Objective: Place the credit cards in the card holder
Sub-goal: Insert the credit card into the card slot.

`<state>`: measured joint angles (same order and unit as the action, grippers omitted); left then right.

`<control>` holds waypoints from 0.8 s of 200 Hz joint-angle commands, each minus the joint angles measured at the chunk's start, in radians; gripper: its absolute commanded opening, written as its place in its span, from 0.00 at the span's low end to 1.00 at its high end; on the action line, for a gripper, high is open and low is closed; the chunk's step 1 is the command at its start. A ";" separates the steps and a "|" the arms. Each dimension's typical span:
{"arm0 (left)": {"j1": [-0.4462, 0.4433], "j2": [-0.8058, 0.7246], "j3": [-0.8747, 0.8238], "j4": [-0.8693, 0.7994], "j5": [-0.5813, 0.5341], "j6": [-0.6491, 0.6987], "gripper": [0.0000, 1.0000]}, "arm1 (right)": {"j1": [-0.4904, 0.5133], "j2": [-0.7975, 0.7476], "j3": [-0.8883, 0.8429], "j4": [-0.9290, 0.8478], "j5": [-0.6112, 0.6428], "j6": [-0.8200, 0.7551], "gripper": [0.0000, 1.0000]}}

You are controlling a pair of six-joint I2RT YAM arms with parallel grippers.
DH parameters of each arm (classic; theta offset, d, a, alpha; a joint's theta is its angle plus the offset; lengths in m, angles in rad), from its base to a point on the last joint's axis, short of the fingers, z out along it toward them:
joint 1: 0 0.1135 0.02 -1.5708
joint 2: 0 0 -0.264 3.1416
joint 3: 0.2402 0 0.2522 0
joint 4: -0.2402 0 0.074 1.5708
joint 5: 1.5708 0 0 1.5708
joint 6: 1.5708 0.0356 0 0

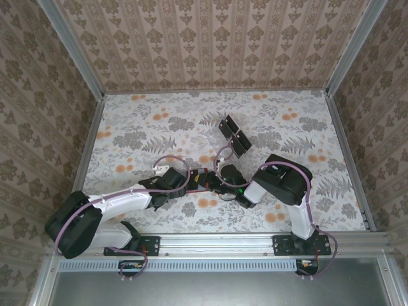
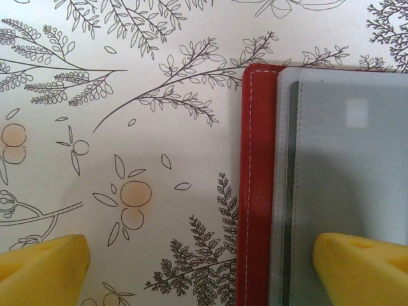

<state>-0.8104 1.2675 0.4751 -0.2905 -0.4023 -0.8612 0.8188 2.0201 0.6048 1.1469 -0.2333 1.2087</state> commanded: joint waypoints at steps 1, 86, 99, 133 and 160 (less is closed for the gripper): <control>0.001 0.016 -0.039 -0.113 -0.015 -0.002 1.00 | 0.009 -0.012 -0.020 -0.088 -0.026 0.000 0.00; 0.001 0.017 -0.041 -0.110 -0.013 0.001 1.00 | 0.008 0.014 0.050 -0.166 -0.052 -0.014 0.00; 0.001 0.013 -0.041 -0.108 -0.012 0.002 1.00 | 0.009 0.017 0.057 -0.178 -0.055 -0.017 0.00; 0.003 0.002 -0.035 -0.112 -0.010 0.004 1.00 | 0.007 0.000 0.065 -0.230 -0.063 -0.033 0.08; 0.022 -0.036 -0.011 -0.128 -0.005 0.016 1.00 | -0.002 -0.059 0.090 -0.363 -0.066 -0.087 0.25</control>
<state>-0.8089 1.2526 0.4751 -0.3038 -0.4023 -0.8608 0.8188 1.9984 0.6788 1.0035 -0.2768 1.1866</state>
